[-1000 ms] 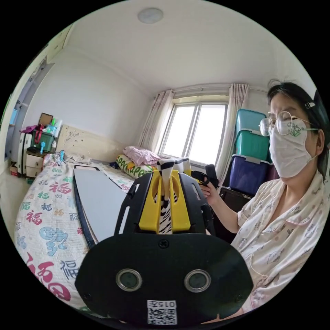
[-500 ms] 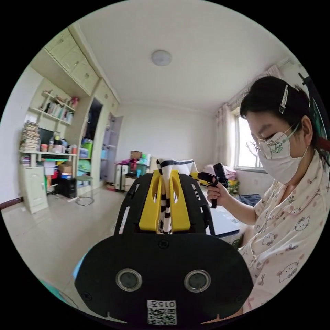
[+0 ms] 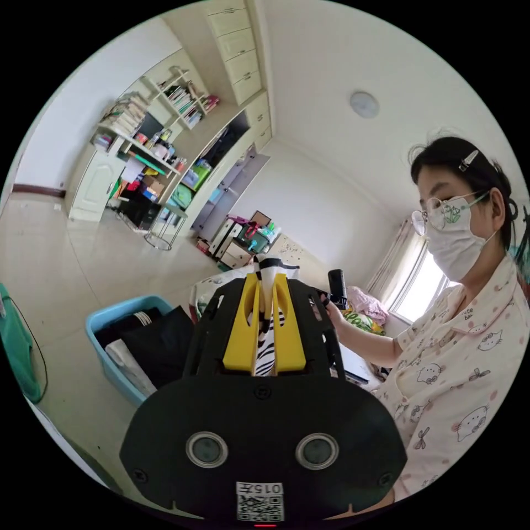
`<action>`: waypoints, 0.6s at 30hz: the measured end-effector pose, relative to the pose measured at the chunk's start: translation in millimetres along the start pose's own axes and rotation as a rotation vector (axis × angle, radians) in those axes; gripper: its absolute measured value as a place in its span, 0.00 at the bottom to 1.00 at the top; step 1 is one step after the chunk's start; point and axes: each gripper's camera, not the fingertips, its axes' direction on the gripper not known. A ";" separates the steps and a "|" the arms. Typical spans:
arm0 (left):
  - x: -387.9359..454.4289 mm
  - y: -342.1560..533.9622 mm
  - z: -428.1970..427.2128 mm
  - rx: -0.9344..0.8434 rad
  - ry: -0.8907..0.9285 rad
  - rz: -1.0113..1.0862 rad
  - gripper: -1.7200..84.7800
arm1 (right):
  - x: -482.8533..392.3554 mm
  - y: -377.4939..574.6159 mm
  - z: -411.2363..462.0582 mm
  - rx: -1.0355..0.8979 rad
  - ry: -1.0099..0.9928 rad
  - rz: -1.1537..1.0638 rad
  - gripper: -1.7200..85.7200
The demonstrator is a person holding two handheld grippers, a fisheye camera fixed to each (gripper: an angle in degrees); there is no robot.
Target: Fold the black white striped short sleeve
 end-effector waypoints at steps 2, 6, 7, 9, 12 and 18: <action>-29.9 1.3 17.9 -0.022 -0.036 -0.046 0.05 | 22.5 -16.8 36.0 -0.059 0.047 0.016 0.04; -93.9 6.5 63.6 -0.075 -0.319 -0.096 0.08 | 90.3 -51.9 131.8 -0.218 0.185 0.212 0.06; -121.3 16.2 82.4 -0.095 -0.513 -0.130 0.09 | 111.7 -59.7 160.8 -0.276 0.274 0.273 0.06; -162.4 32.7 110.8 -0.212 -0.724 -0.227 0.12 | 129.2 -66.9 187.5 -0.330 0.391 0.334 0.05; -172.2 63.9 134.9 -0.261 -0.623 -0.288 0.11 | 121.4 -67.8 192.7 -0.300 0.331 0.334 0.03; -126.7 157.6 235.0 -0.537 -0.427 -0.271 0.12 | 91.7 -47.6 135.1 -0.156 0.191 0.339 0.01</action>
